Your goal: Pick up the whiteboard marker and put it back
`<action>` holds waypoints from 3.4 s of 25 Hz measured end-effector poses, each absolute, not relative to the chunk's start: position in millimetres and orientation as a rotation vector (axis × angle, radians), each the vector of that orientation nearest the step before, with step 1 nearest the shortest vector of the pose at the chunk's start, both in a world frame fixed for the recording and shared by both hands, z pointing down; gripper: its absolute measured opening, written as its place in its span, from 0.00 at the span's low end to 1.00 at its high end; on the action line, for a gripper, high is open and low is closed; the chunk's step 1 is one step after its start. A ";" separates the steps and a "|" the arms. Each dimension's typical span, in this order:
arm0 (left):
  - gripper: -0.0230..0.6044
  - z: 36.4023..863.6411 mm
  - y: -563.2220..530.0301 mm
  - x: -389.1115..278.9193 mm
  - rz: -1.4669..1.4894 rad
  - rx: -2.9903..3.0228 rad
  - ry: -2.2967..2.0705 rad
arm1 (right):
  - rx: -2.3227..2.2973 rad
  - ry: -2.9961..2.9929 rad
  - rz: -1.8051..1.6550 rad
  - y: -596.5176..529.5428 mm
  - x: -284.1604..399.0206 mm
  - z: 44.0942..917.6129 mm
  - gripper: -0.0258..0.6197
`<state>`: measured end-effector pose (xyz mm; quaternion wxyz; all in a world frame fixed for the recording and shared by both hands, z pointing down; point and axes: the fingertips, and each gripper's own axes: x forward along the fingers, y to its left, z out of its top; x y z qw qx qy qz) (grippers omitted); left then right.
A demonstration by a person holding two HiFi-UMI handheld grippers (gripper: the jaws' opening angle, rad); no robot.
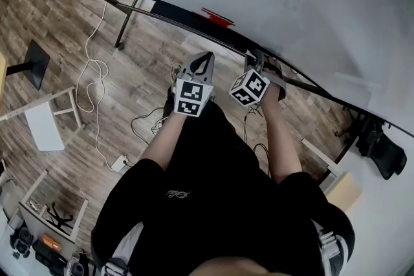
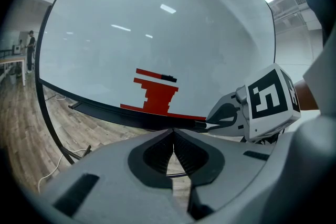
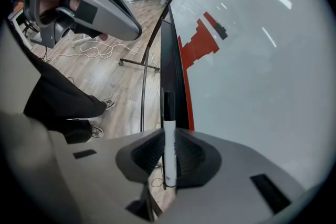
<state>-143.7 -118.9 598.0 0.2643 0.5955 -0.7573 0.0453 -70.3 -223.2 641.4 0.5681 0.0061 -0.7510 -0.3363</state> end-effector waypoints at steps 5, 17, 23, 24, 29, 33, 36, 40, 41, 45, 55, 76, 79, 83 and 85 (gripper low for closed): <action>0.05 595.1 -119.2 -141.8 0.114 1.613 -2.045 | 0.008 -1.775 -0.785 -222.5 -70.4 641.2 0.13; 0.05 593.7 -119.5 -120.6 0.150 1.650 -2.007 | 0.008 -1.793 -0.776 -223.0 -69.5 640.8 0.13; 0.05 588.2 -116.9 -115.2 0.167 1.652 -2.009 | 0.083 -1.851 -0.778 -227.0 -67.7 632.0 0.21; 0.05 586.5 -117.4 -113.6 0.170 1.656 -2.009 | 0.091 -1.865 -0.764 -226.9 -65.7 630.1 0.24; 0.05 578.6 -128.5 -111.0 0.188 1.699 -2.014 | 0.187 -2.020 -0.633 -223.5 -59.5 609.3 0.26; 0.05 553.0 -141.8 -103.7 0.205 1.752 -2.043 | 0.300 -2.234 -0.348 -217.0 -55.9 575.3 0.27; 0.05 528.8 -150.5 -97.7 0.207 1.780 -2.086 | 0.383 -2.391 -0.122 -211.5 -52.2 540.9 0.27; 0.05 499.7 -157.7 -84.3 0.194 1.805 -2.111 | 0.518 -2.523 -0.030 -209.1 -31.6 499.1 0.07; 0.05 492.5 -159.3 -79.2 0.183 1.810 -2.115 | 0.549 -2.557 -0.013 -208.6 -24.3 490.4 0.06; 0.05 464.5 -156.5 -59.6 0.134 1.827 -2.135 | 0.635 -2.688 0.046 -200.8 0.5 465.2 0.04; 0.05 441.3 -122.1 -17.1 0.141 1.872 -2.137 | 0.798 -2.789 0.068 -182.9 53.1 430.9 0.04; 0.05 371.1 -9.4 -14.3 0.028 2.059 -2.185 | 1.014 -2.820 -0.158 -73.5 94.8 353.2 0.04; 0.05 359.9 -7.9 -9.7 0.025 2.053 -2.208 | 0.986 -2.846 -0.217 -69.5 97.4 335.7 0.04; 0.05 349.8 -8.5 13.8 0.025 2.070 -2.228 | 0.962 -2.888 -0.249 -61.5 115.8 323.1 0.04; 0.05 349.9 -11.1 26.3 0.012 2.076 -2.216 | 0.966 -2.892 -0.196 -62.5 124.8 322.6 0.04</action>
